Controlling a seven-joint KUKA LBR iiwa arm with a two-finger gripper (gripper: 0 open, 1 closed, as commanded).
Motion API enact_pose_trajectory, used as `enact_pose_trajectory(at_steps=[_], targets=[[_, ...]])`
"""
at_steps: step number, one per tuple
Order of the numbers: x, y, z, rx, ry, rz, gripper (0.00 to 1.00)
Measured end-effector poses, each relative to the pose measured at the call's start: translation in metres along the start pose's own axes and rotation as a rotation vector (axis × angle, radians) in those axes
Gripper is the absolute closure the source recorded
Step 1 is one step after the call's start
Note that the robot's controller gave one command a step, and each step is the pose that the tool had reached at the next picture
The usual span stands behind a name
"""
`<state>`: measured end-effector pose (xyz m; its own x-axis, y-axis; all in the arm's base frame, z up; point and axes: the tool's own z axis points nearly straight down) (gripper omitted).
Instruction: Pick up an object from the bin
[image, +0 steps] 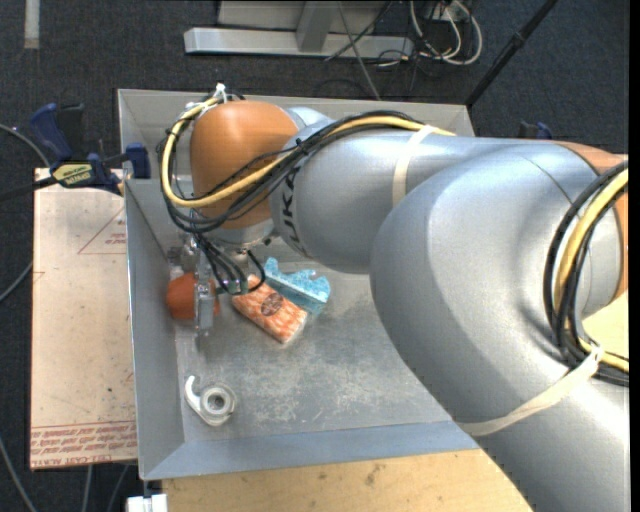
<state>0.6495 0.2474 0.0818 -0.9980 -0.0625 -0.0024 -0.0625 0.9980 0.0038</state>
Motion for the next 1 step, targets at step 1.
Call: enact_pose_trajectory(at_steps=[1], targets=[[-0.0034, 0.0028, 0.0110, 0.002, -0.001, -0.491, 1.00]])
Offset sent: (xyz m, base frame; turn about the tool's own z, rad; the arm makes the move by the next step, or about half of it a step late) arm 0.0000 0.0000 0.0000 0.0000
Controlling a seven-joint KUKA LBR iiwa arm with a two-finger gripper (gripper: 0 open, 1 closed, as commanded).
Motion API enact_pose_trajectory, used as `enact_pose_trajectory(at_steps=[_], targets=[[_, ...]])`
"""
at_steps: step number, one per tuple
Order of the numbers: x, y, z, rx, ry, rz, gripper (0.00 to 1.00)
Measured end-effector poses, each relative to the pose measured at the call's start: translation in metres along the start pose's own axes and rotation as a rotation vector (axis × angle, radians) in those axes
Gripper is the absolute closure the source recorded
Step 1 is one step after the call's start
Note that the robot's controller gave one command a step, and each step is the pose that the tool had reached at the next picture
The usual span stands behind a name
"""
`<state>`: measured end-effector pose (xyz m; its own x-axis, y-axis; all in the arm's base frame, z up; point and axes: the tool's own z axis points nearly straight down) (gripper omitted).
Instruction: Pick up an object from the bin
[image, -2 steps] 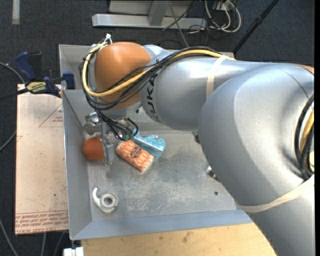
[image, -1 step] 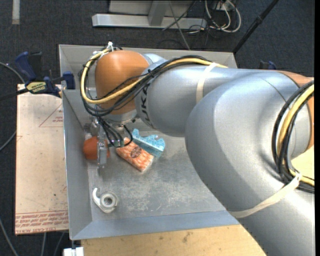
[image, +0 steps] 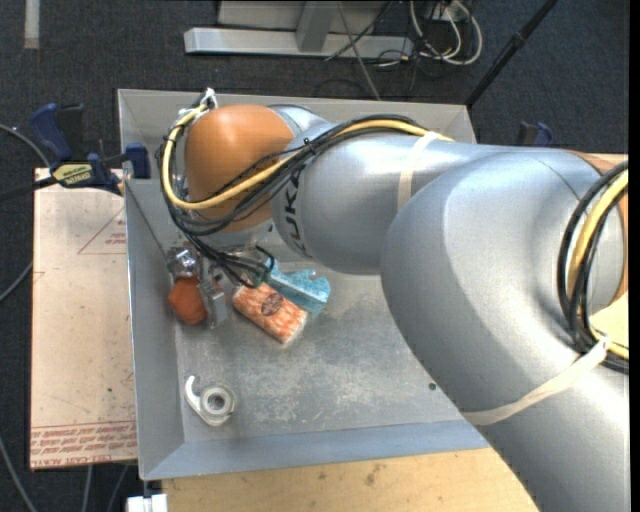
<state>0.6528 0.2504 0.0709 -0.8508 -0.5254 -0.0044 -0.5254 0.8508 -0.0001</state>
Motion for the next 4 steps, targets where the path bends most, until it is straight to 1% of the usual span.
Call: enact_pose_trajectory(at_steps=[1, 2, 3, 4], targets=[[0.000, 0.000, 0.000, 0.000, 0.000, 0.001, 1.00], [0.002, 0.001, -0.004, -0.002, 0.006, 0.001, 1.00], [0.003, 0.001, -0.025, -0.003, 0.013, 0.000, 1.00], [0.000, 0.001, -0.050, -0.001, 0.004, 0.000, 1.00]])
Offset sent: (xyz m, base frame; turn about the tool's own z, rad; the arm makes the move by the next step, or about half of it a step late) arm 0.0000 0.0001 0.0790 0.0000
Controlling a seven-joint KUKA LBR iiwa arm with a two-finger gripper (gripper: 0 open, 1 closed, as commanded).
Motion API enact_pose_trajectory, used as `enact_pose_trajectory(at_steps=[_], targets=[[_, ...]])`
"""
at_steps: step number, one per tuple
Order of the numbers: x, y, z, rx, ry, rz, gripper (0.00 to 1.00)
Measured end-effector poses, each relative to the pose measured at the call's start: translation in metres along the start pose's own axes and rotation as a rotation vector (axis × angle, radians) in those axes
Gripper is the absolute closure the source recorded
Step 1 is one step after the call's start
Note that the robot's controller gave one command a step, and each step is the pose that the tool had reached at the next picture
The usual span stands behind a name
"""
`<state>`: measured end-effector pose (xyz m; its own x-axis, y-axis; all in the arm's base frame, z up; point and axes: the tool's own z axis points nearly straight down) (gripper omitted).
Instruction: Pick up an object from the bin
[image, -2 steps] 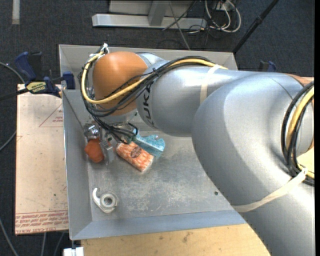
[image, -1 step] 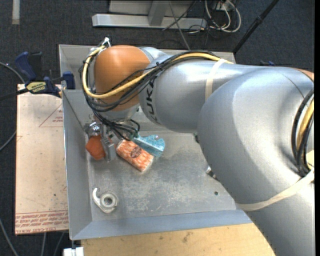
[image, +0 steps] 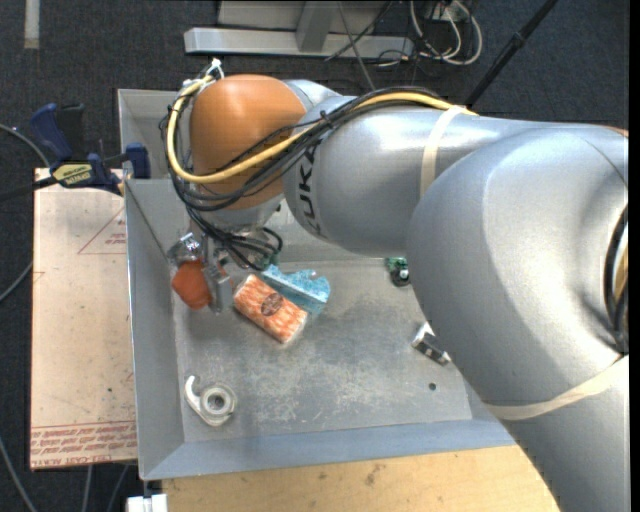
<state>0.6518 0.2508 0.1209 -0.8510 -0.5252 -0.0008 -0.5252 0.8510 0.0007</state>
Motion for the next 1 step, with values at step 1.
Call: enact_pose_trajectory(at_steps=[1], targets=[[-0.0002, 0.0001, -0.0166, 0.001, -0.003, 0.000, 1.00]])
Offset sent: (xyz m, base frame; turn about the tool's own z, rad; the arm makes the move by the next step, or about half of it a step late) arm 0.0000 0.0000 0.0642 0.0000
